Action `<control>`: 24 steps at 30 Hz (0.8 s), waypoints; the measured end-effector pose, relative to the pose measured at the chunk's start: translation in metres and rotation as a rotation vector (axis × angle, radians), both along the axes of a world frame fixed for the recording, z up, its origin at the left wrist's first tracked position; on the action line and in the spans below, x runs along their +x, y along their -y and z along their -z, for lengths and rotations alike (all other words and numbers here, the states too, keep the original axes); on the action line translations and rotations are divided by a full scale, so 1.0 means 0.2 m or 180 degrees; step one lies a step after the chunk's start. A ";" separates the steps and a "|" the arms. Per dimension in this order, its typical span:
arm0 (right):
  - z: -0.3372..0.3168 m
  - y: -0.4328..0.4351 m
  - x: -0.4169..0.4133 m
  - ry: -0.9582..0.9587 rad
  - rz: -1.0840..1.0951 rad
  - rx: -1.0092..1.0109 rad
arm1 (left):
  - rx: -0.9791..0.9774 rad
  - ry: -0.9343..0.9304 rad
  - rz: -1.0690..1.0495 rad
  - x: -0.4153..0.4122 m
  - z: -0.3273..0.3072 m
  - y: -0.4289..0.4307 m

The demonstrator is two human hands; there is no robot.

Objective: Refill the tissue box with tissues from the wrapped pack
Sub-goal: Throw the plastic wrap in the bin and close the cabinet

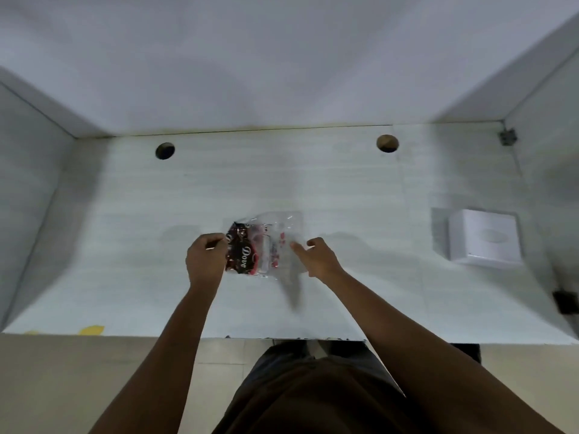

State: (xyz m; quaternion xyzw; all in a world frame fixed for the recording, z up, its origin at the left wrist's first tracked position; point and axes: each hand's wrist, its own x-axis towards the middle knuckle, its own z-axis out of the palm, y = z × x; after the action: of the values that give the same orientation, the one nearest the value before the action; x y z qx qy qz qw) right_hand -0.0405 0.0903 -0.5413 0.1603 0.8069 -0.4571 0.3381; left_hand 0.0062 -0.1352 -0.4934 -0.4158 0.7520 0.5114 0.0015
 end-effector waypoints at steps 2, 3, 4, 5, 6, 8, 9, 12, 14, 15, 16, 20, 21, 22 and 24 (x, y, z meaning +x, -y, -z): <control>-0.01 0.10 -0.02 0.0197 0.0143 0.0018 | -0.0537 0.0453 0.0075 0.01 0.06 0.10; -0.01 0.14 -0.03 0.0274 0.0194 0.0006 | -0.0584 0.0680 0.0156 0.00 0.09 0.12; -0.01 0.17 -0.03 0.0349 0.0263 -0.0039 | -0.0508 0.0900 0.0255 0.00 0.13 0.13; 0.00 0.22 -0.04 0.0425 0.0357 -0.0108 | -0.0387 0.1040 0.0375 0.00 0.16 0.14; 0.00 0.26 -0.04 0.0476 0.0434 -0.0183 | -0.0211 0.1133 0.0480 -0.01 0.19 0.13; 0.02 0.33 -0.03 0.0493 0.0412 -0.0184 | 0.0300 0.1107 0.0546 -0.01 0.23 0.09; 0.02 0.36 -0.03 0.0479 0.0321 -0.0116 | 0.0567 0.1015 0.0550 -0.01 0.24 0.07; 0.02 0.38 0.01 0.0437 0.0230 -0.0140 | 0.1020 0.0784 0.0660 0.01 0.25 0.01; 0.00 0.34 0.04 0.0426 0.0398 -0.0456 | 0.1340 0.0712 0.0570 0.00 0.26 0.00; -0.01 0.31 0.05 0.0413 0.0460 -0.0596 | 0.1523 0.0678 0.0497 0.00 0.27 0.00; -0.03 0.27 0.07 0.0383 0.0521 -0.0704 | 0.1695 0.0650 0.0450 -0.01 0.28 0.00; -0.11 0.09 0.16 0.0109 0.1012 -0.0808 | 0.2144 0.0569 0.0592 -0.08 0.26 -0.09; -0.12 0.04 0.18 -0.0005 0.1252 -0.0783 | 0.2238 0.0546 0.0697 -0.09 0.24 -0.13; -0.12 -0.03 0.21 -0.0099 0.1546 -0.0743 | 0.2309 0.0548 0.0825 -0.10 0.23 -0.17; -0.12 -0.15 0.26 -0.0111 0.2147 -0.0885 | 0.2395 0.0554 0.1042 -0.11 0.20 -0.27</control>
State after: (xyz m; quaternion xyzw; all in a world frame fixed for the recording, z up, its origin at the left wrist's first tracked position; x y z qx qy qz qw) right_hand 0.0119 0.1196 -0.5182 0.3621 0.6444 -0.6509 0.1730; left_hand -0.0162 -0.0808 -0.5328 -0.3029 0.5659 0.7065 0.2980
